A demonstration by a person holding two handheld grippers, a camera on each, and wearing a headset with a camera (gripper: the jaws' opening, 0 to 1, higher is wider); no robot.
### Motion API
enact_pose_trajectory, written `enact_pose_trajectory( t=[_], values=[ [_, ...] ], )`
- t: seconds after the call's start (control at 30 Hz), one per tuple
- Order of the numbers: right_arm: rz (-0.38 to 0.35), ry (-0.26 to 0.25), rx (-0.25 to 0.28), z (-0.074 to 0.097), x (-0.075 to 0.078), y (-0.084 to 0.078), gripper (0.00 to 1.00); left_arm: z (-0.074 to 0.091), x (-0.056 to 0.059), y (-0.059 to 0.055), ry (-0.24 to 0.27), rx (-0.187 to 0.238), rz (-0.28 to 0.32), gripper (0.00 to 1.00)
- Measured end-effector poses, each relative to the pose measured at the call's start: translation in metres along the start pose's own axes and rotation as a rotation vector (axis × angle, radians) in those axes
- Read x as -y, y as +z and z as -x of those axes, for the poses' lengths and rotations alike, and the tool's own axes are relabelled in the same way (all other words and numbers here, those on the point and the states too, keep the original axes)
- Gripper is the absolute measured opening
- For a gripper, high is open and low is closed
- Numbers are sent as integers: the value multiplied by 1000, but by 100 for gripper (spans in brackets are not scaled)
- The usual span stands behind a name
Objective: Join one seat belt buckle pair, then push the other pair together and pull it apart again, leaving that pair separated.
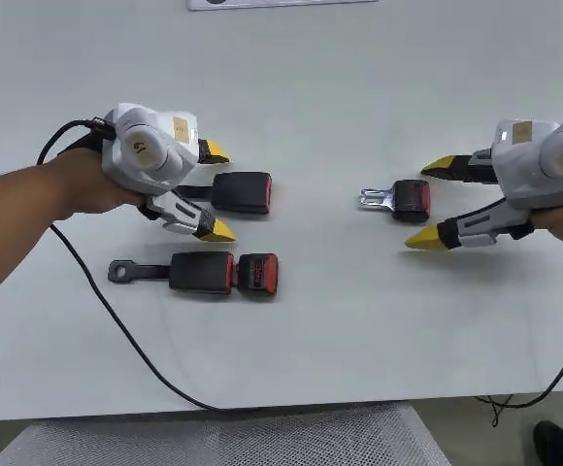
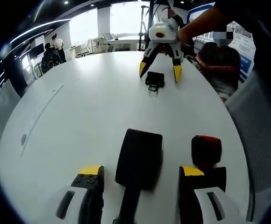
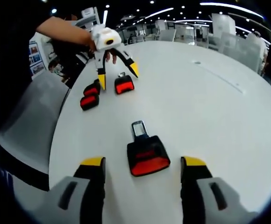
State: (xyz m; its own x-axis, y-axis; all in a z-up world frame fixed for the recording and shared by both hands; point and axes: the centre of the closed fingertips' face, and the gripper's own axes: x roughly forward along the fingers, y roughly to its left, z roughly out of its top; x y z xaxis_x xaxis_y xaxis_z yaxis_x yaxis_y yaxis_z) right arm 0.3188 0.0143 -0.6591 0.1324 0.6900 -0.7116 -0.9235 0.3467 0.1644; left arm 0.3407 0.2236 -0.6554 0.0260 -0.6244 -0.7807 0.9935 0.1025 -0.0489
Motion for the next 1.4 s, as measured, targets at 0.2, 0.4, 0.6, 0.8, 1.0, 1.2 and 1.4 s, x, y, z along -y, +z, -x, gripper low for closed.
enact_pose_trajectory(
  t=[0.2,0.4,0.6,0.8,1.0,1.2,1.4],
  values=[
    [15,16,9,0,-1,-1,60,-2,-2,-3,-7,-26,-66,50],
    [75,10,-7,-3,3,-2,47,-3,-6,-2,4,-18,-61,42],
    [112,0,-5,-2,8,0,35,-4,-7,-2,29,-15,-59,36],
    [122,8,6,-1,6,-1,34,-4,-7,-4,64,-2,-29,35],
    [126,15,33,0,5,-2,34,-6,-7,-4,54,-20,-41,35],
    [112,14,63,-3,3,2,34,-7,-7,-3,44,-33,-48,35],
    [110,21,97,-14,1,13,34,-7,-6,-2,31,-42,-69,35]
  ],
)
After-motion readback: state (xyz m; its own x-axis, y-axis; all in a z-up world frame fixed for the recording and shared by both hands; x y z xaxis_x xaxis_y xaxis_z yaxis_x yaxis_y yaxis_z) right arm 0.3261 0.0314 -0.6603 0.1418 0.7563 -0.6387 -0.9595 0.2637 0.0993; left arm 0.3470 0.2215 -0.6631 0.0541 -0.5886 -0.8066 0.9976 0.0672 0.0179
